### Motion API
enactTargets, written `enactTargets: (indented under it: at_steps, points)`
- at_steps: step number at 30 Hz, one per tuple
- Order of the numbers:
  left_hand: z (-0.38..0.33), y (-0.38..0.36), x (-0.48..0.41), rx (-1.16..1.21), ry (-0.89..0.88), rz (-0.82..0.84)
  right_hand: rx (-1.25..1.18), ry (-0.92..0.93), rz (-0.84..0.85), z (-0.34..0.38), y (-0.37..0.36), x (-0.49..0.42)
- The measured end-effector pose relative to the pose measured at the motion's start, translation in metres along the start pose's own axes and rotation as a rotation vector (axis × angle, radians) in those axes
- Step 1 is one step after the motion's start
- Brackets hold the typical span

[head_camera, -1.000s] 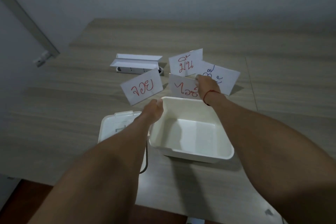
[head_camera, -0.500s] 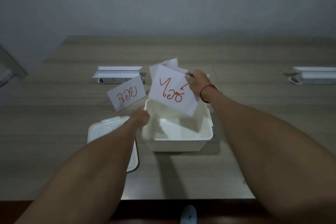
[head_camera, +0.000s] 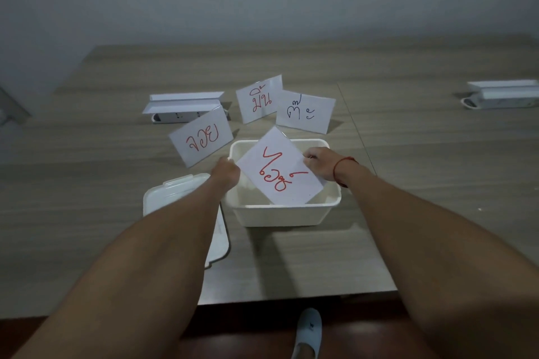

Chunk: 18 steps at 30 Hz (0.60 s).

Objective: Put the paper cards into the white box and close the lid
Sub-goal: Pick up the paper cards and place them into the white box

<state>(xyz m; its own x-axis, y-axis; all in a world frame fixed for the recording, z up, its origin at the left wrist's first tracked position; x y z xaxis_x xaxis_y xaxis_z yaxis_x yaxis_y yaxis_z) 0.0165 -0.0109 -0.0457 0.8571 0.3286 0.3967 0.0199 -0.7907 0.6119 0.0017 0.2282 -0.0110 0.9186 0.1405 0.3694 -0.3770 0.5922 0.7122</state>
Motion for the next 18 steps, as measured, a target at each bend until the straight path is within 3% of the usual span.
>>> enactTargets:
  at_steps: [11,15,18]
  points:
    - [-0.003,-0.001,0.007,0.010,0.019,-0.039,0.311,0.090,0.257,0.026,-0.041,0.010]
    - [0.000,-0.004,0.007,0.002,0.022,-0.068,0.327,0.004,0.353,0.029,-0.039,0.006]
    - [0.002,-0.005,0.004,-0.046,-0.003,-0.121,0.283,-0.027,0.269,0.029,-0.025,0.000]
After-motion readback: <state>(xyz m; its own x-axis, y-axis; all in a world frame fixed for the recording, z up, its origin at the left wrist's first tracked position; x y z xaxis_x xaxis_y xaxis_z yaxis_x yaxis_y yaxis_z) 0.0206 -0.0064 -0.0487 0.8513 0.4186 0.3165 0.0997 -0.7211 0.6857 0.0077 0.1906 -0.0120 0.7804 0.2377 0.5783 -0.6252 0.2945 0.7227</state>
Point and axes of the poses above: each hand's wrist, its own x-axis away from the middle knuckle, its own y-axis out of the back of the hand, z = x × y, the point moved 3 cm from there along -x, towards the middle knuckle, and after that the axes turned 2 degrees about -z, right-handed, at the moved point
